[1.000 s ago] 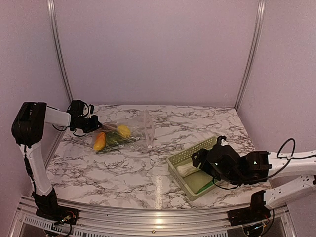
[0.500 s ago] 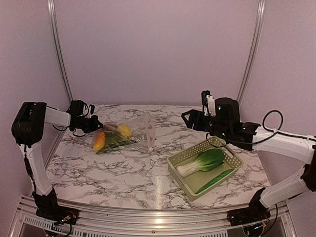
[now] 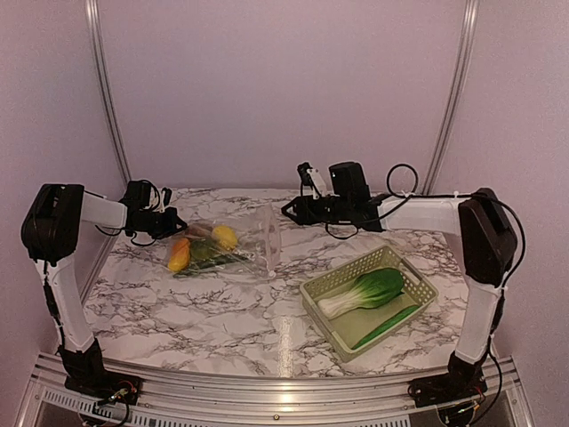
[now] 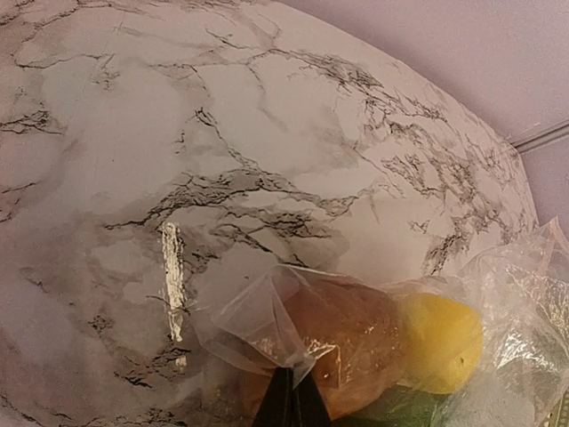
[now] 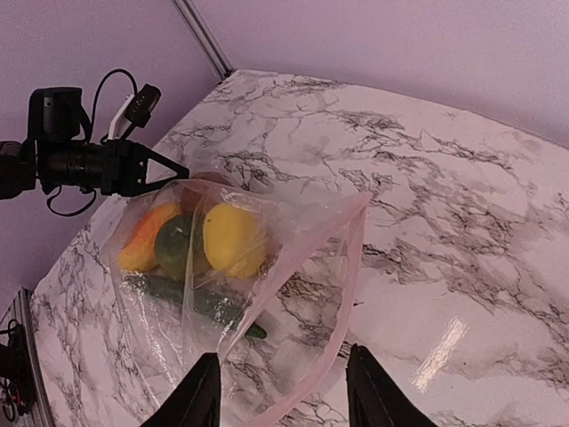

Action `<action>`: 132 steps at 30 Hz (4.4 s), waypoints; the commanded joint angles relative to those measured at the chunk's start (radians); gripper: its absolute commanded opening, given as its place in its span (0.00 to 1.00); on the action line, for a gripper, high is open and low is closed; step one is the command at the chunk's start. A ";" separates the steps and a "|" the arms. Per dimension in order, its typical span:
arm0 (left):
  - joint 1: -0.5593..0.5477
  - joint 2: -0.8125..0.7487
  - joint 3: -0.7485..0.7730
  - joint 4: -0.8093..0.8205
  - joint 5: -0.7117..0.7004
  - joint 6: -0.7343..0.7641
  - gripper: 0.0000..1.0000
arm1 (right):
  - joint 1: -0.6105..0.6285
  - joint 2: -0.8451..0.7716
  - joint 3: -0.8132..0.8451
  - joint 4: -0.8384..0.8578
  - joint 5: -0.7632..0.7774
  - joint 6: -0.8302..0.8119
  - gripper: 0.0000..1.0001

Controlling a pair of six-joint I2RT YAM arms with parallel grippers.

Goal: Open the zip-top bag and remove the fake food

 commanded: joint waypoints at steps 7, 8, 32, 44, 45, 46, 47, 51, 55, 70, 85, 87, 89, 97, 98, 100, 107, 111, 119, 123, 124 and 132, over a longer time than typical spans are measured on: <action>0.005 0.038 0.008 -0.004 0.030 0.024 0.00 | -0.037 0.238 0.176 -0.091 -0.129 -0.164 0.27; 0.004 0.040 0.009 -0.005 0.033 0.024 0.00 | -0.034 0.253 0.187 -0.092 -0.133 -0.179 0.27; 0.004 0.023 0.007 -0.033 0.046 0.037 0.00 | 0.181 0.344 0.340 -0.343 0.381 -0.471 0.66; 0.004 0.023 0.010 -0.038 0.048 0.038 0.00 | 0.195 0.212 0.202 -0.286 0.542 -0.494 0.80; 0.004 0.023 0.011 -0.038 0.047 0.038 0.00 | 0.199 0.207 0.195 -0.276 0.552 -0.509 0.80; 0.004 0.023 0.011 -0.037 0.047 0.038 0.00 | 0.202 0.202 0.189 -0.267 0.563 -0.521 0.81; 0.004 0.023 0.011 -0.037 0.048 0.037 0.00 | 0.206 0.196 0.184 -0.259 0.571 -0.535 0.81; 0.004 0.023 0.013 -0.039 0.048 0.040 0.00 | 0.216 0.164 0.133 -0.186 0.529 -0.597 0.80; 0.004 0.027 0.016 -0.039 0.050 0.040 0.00 | 0.217 0.162 0.119 -0.152 0.448 -0.652 0.70; 0.004 0.028 0.012 -0.039 0.091 0.051 0.00 | 0.183 0.279 0.226 -0.174 0.119 -0.715 0.40; -0.010 0.010 -0.004 -0.085 0.157 0.114 0.00 | 0.140 0.420 0.393 -0.296 -0.050 -0.773 0.39; -0.011 0.009 0.000 -0.088 0.160 0.116 0.00 | 0.144 0.417 0.379 -0.295 -0.095 -0.776 0.40; -0.012 0.009 0.004 -0.091 0.160 0.117 0.00 | 0.152 0.420 0.376 -0.302 -0.129 -0.779 0.42; -0.024 0.005 -0.005 -0.083 0.168 0.117 0.00 | 0.186 0.497 0.460 -0.354 -0.150 -0.774 0.49; -0.027 0.003 -0.006 -0.082 0.169 0.117 0.00 | 0.188 0.509 0.477 -0.364 -0.157 -0.771 0.49; -0.032 0.004 -0.006 -0.083 0.168 0.119 0.00 | 0.193 0.527 0.499 -0.372 -0.165 -0.767 0.50; -0.039 0.005 -0.001 -0.088 0.156 0.120 0.00 | 0.214 0.575 0.560 -0.411 -0.157 -0.768 0.47; -0.039 0.003 -0.003 -0.097 0.121 0.125 0.00 | 0.216 0.543 0.542 -0.422 -0.148 -0.771 0.31; -0.009 -0.030 -0.035 -0.062 0.021 0.081 0.00 | 0.215 0.383 0.399 -0.385 -0.109 -0.733 0.15; 0.008 -0.040 -0.052 -0.036 -0.016 0.055 0.00 | 0.217 0.295 0.316 -0.365 -0.071 -0.710 0.12; 0.011 -0.040 -0.056 -0.029 -0.020 0.049 0.00 | 0.217 0.272 0.301 -0.359 -0.058 -0.706 0.11; 0.029 -0.029 -0.064 -0.011 -0.043 0.025 0.00 | 0.224 0.108 0.193 -0.423 0.109 -0.709 0.09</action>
